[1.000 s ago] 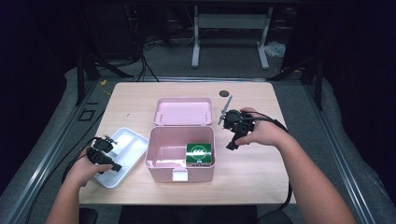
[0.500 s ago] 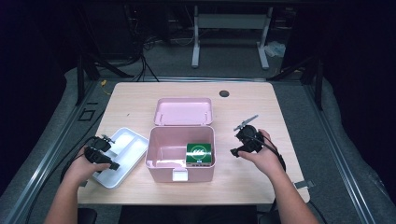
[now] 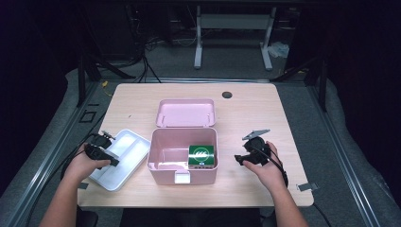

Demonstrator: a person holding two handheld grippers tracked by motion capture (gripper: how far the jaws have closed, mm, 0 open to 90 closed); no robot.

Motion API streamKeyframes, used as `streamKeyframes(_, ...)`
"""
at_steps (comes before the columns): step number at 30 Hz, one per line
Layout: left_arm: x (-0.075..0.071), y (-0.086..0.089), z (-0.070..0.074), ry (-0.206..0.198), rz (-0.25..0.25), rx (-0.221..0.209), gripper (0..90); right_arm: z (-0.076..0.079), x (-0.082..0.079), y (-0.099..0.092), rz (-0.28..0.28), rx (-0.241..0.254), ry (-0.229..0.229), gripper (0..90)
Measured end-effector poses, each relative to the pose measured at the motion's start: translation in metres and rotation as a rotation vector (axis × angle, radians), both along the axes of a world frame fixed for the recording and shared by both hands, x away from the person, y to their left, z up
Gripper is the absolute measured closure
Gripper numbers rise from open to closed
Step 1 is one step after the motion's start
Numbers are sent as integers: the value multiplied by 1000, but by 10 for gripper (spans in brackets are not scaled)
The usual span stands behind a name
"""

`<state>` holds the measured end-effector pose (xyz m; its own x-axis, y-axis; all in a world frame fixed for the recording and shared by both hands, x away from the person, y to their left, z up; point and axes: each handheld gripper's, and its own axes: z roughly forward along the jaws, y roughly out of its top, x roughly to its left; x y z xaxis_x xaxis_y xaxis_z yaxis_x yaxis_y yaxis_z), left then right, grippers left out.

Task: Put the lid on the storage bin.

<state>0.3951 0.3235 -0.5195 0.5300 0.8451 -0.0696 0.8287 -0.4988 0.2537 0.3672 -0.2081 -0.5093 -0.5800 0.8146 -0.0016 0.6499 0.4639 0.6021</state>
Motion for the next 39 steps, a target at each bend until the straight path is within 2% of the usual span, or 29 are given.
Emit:
streamKeyframes(3, 6, -2, 1, 35, 11, 15, 674, -6, 0, 0, 1, -7, 11, 366)
streamKeyframes(6, 12, -7, 2, 57, -4, 36, 708, -9, -1, 1, 1, -12, 17, 365)
streamKeyframes(11, 17, -14, 1, 74, -11, 56, 746, -11, -1, 1, 6, 10, 23, 366)
streamKeyframes(13, 19, -17, -1, 97, -18, 75, 781, -12, -1, -1, 3, 20, 25, 366)
streamKeyframes(16, 21, -19, -5, 118, -18, 79, 806, -13, -1, -1, -3, 23, 28, 366)
streamKeyframes(21, 22, -21, -5, 133, -20, 78, 870, -16, 0, 1, 5, 18, 38, 366)
streamKeyframes(31, 26, -20, -5, 159, -22, 74, 874, -18, 0, 1, 9, 27, 44, 366)
streamKeyframes(35, 27, -21, -4, 159, -35, 111, 886, -19, 0, 1, 12, 22, 45, 365)
streamKeyframes(38, 26, -20, -2, 162, -33, 96, 891, -19, 0, 1, 11, 20, 47, 365)
streamKeyframes(39, 26, -19, -1, 165, -35, 77, 891, -19, 0, 1, 11, 21, 46, 365)
